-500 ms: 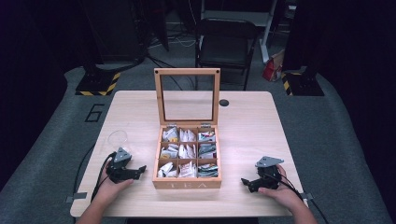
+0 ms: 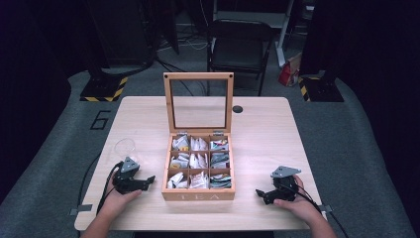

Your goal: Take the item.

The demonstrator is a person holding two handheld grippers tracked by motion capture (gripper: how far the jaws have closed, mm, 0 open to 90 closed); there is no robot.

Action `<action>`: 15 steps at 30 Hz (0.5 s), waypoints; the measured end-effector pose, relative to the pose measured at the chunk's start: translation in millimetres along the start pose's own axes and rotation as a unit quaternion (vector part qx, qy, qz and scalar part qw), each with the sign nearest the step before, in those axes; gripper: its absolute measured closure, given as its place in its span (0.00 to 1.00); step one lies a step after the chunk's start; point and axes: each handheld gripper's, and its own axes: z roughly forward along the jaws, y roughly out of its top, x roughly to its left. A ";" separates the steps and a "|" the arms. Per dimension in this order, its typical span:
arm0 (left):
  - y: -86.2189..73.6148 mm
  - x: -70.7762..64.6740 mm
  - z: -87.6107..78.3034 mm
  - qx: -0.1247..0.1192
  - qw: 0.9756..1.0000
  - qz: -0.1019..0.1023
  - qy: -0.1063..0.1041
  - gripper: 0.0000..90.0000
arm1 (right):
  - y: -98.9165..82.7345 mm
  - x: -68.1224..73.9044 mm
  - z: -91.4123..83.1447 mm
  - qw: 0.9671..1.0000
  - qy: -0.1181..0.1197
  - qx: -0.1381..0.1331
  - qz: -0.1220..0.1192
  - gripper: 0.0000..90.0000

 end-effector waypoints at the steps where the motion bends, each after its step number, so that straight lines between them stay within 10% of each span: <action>1: 0.0 0.0 0.0 0.000 1.000 0.000 0.000 0.20 | 0.1 -0.2 -0.2 1.000 0.002 0.001 0.000 0.00; 15: -0.6 0.3 -0.7 -0.005 1.000 -0.011 0.004 0.24 | 0.0 0.0 0.0 1.000 0.000 0.000 0.000 0.00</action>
